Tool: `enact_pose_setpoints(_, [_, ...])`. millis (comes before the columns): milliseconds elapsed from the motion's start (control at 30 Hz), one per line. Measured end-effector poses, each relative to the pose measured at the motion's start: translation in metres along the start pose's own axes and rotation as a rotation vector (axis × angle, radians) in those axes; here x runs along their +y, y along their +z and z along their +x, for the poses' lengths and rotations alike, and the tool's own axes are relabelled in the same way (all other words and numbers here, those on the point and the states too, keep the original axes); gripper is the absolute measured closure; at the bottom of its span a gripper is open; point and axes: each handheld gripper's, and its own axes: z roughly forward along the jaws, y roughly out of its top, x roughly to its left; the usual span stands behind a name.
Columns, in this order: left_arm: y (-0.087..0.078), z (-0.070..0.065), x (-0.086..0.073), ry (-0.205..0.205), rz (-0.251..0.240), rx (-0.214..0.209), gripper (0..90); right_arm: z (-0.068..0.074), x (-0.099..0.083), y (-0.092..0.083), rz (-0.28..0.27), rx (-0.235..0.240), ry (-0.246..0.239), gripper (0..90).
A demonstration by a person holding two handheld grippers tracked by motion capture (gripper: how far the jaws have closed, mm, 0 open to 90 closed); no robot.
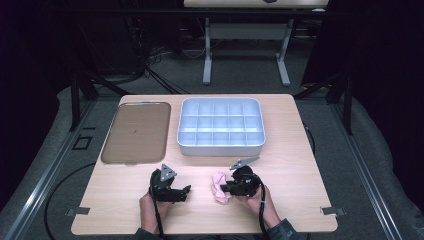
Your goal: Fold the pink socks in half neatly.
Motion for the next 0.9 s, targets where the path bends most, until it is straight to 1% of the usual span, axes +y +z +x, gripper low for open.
enact_pose_setpoints(33, [0.0002,-0.0005,0.0002,0.007,0.003,0.005,11.5,0.0001,-0.0008,-0.0001,-0.009,0.004,0.002,78.3])
enact_pose_setpoints(100, [0.0006,-0.0007,0.0004,0.005,0.004,0.006,11.3,-0.0011,-0.0027,-0.0007,-0.02,0.01,0.0,78.7])
enact_pose_setpoints(200, [0.0007,-0.0009,0.0005,0.005,0.005,0.007,11.2,-0.0026,-0.006,-0.0005,-0.051,0.027,0.017,79.3])
enact_pose_setpoints(233, [0.0007,-0.0009,0.0005,0.005,0.004,0.007,11.3,-0.0027,-0.0067,-0.0009,-0.056,0.026,0.019,79.6])
enact_pose_setpoints(267, [0.0007,-0.0009,0.0005,0.005,0.005,0.007,11.2,-0.0035,-0.0072,-0.002,-0.048,0.027,0.01,79.7])
enact_pose_setpoints(367, [0.0007,-0.0009,0.0005,0.005,0.004,0.007,11.3,-0.0022,-0.0077,-0.0024,-0.063,0.031,0.016,80.2])
enact_pose_setpoints(400, [0.0007,-0.001,0.0005,0.005,0.004,0.007,11.3,-0.0024,-0.0078,-0.0036,-0.059,0.033,0.007,80.4])
enact_pose_setpoints(467, [0.0008,-0.0011,0.0005,0.003,0.004,0.007,11.2,-0.0028,-0.0079,-0.0044,-0.056,0.035,0.004,80.5])
enact_pose_setpoints(500, [0.0009,-0.0012,0.0004,0.001,0.003,0.007,11.2,-0.0026,-0.008,-0.0044,-0.067,0.04,0.009,80.6])
enact_pose_setpoints(567, [0.0008,-0.001,0.0005,0.005,0.004,0.007,11.2,-0.0024,-0.008,-0.0045,-0.07,0.042,0.005,80.6])
enact_pose_setpoints(700, [0.0011,-0.0014,0.0006,0.0,0.003,0.007,11.3,-0.001,-0.0085,-0.0053,-0.081,0.038,-0.009,80.6])
enact_pose_setpoints(900, [0.0012,-0.0014,0.0007,0.0,0.003,0.007,11.3,-0.002,-0.0066,-0.0075,-0.091,0.033,-0.016,80.7])
